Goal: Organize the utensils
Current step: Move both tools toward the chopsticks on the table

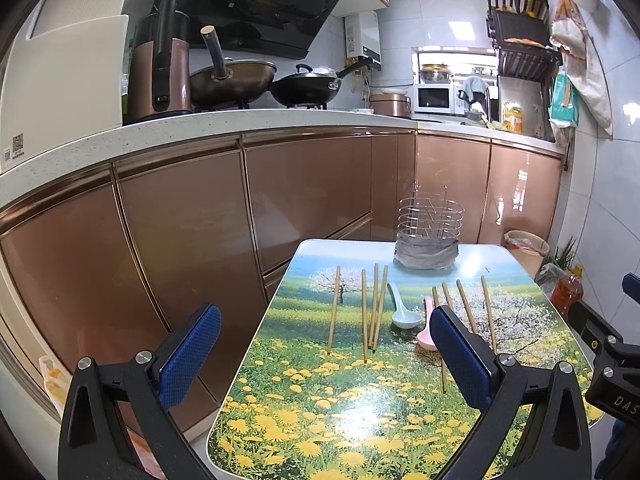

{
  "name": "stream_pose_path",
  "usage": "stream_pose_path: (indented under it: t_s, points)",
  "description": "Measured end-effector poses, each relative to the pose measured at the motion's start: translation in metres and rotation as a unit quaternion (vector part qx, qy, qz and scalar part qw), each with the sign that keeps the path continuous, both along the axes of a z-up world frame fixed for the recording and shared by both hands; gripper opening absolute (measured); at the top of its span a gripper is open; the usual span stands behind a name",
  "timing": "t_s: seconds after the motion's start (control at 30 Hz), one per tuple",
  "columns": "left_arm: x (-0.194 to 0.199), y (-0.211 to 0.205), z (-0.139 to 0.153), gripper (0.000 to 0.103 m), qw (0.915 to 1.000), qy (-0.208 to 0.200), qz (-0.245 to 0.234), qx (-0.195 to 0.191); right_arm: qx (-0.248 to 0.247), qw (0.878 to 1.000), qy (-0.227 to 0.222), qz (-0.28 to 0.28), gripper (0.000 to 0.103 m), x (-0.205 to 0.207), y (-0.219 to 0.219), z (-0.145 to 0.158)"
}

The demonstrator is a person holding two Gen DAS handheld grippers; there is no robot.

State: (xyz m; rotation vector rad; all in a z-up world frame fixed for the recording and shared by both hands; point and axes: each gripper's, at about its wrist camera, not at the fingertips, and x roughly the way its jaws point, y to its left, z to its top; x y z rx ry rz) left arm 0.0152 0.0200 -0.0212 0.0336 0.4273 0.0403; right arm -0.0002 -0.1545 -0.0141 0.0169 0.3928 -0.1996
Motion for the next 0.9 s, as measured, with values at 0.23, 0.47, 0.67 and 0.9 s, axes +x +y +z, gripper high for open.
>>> stream_pose_path:
  t_s: [0.23,0.47,0.67,0.9]
  points:
    - [0.005,-0.006,-0.001,0.103,1.0,0.0,0.002,-0.003,0.003,1.0,0.01,-0.005,0.101,0.005,-0.006,0.0]
    - [0.012,-0.012,-0.002,0.103,1.0,0.0,0.005,0.002,0.012,0.999,0.025,-0.015,0.101,0.013,-0.017,-0.004]
    - [0.019,-0.019,-0.005,0.103,1.0,0.005,0.0,0.003,0.015,0.999,0.038,-0.023,0.101,0.018,-0.025,-0.009]
    - [0.026,-0.025,-0.006,0.103,0.9999,0.011,-0.008,-0.001,0.014,0.998,0.046,-0.027,0.101,0.025,-0.029,-0.012]
